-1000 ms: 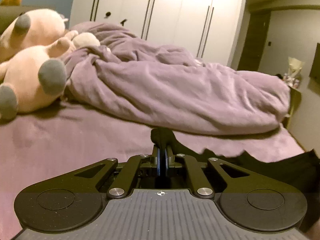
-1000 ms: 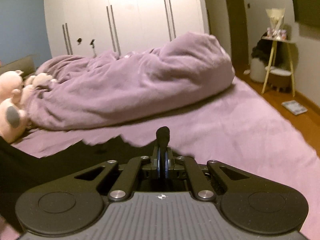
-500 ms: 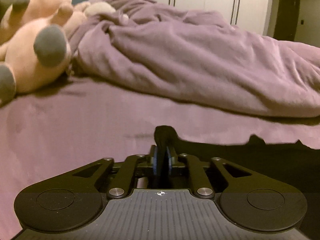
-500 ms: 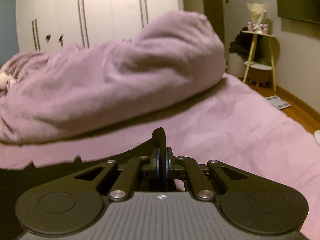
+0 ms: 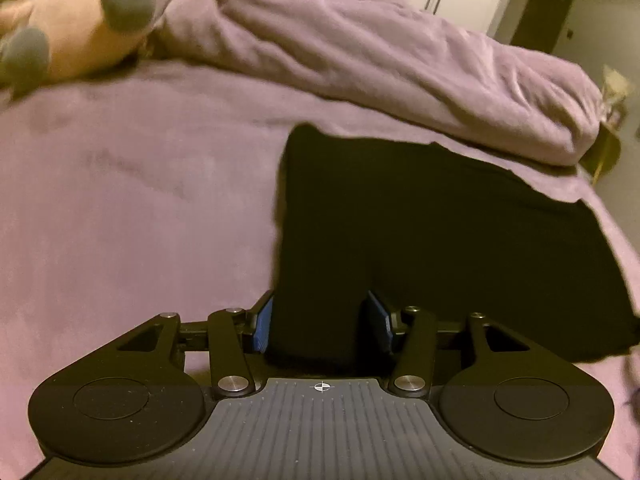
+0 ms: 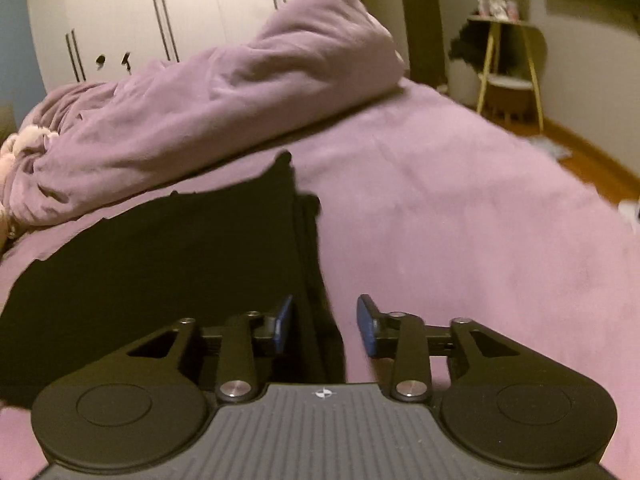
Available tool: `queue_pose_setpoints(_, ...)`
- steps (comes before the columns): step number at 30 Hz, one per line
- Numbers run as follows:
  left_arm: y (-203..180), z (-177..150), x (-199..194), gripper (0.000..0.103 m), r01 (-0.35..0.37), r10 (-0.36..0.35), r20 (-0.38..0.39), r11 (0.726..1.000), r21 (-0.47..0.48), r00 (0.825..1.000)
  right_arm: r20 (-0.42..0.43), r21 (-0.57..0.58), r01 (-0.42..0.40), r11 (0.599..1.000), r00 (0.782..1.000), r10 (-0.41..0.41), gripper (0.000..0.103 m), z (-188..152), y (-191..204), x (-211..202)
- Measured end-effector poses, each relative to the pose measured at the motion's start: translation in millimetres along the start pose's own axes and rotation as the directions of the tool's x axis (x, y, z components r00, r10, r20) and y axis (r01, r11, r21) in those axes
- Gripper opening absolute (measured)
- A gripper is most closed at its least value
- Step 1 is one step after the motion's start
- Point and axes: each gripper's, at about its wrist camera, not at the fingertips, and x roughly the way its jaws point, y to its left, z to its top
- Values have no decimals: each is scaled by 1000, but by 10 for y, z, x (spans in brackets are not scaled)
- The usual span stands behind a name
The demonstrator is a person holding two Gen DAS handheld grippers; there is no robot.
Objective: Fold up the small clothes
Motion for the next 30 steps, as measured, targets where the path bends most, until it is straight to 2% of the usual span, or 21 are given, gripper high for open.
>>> queue_pose_setpoints(4, 81, -21, -47, 50, 41, -43, -28, 995, -87, 999, -36, -65, -38, 997, 999, 36, 40, -53, 45, -5)
queue_pose_setpoints(6, 112, -7, -34, 33, 44, -50, -46, 991, -129, 998, -39, -102, -40, 994, 999, 36, 27, -53, 98, -7)
queue_pose_setpoints(8, 128, 38, -24, 23, 51, -59, -48, 986, -159, 997, -58, -133, -33, 991, 998, 25, 15, -30, 150, 21)
queue_pose_setpoints(10, 115, 84, -55, 17, 43, -49, -36, 987, -153, 998, -66, -154, -37, 987, 997, 27, 9, -5, 205, 5)
queue_pose_setpoints(11, 105, 109, -91, 16, 48, -51, -22, 988, -148, 998, -69, -118, -66, 991, 996, 58, 8, 18, 184, -30)
queue_pose_setpoints(12, 102, 132, -135, 15, 53, -55, -8, 988, -146, 998, -69, -29, -128, 991, 990, 125, 8, 59, 99, -68)
queue_pose_setpoints(14, 119, 175, -206, 14, 61, -60, 13, 987, -151, 998, -37, 116, -203, 972, 977, 209, 8, 121, -92, -128)
queue_pose_setpoints(16, 154, 181, -202, 14, 45, -44, 7, 987, -157, 999, -31, 96, -142, 985, 989, 146, 6, 133, -142, -147)
queue_pose_setpoints(18, 145, 129, -106, 14, -18, 15, -25, 994, -108, 1000, -65, -5, -36, 999, 997, 36, 4, 82, -103, -94)
queue_pose_setpoints(20, 113, 55, 10, 16, -54, 50, -70, 997, -57, 996, -90, -63, 0, 998, 996, -5, 4, 12, -59, -42)
queue_pose_setpoints(22, 106, 40, -2, 22, -50, 46, -59, 997, -66, 997, -81, -113, 42, 993, 995, -51, 4, 2, 34, -45)
queue_pose_setpoints(24, 177, 71, -68, 32, -15, 9, -48, 992, -127, 999, -65, -127, 103, 986, 992, -112, 16, 44, 130, -74)
queue_pose_setpoints(26, 272, 79, -102, 33, 21, -29, -41, 982, -190, 999, 4, -145, 181, 973, 983, -183, 18, 91, 242, -152)
queue_pose_setpoints(28, 359, 73, -102, 33, 53, -64, -41, 970, -236, 997, 73, -147, 157, 977, 986, -148, 18, 135, 383, -233)
queue_pose_setpoints(30, 414, 71, -37, 33, 75, -91, -47, 959, -273, 995, 88, -141, 84, 986, 994, -72, 18, 145, 534, -244)
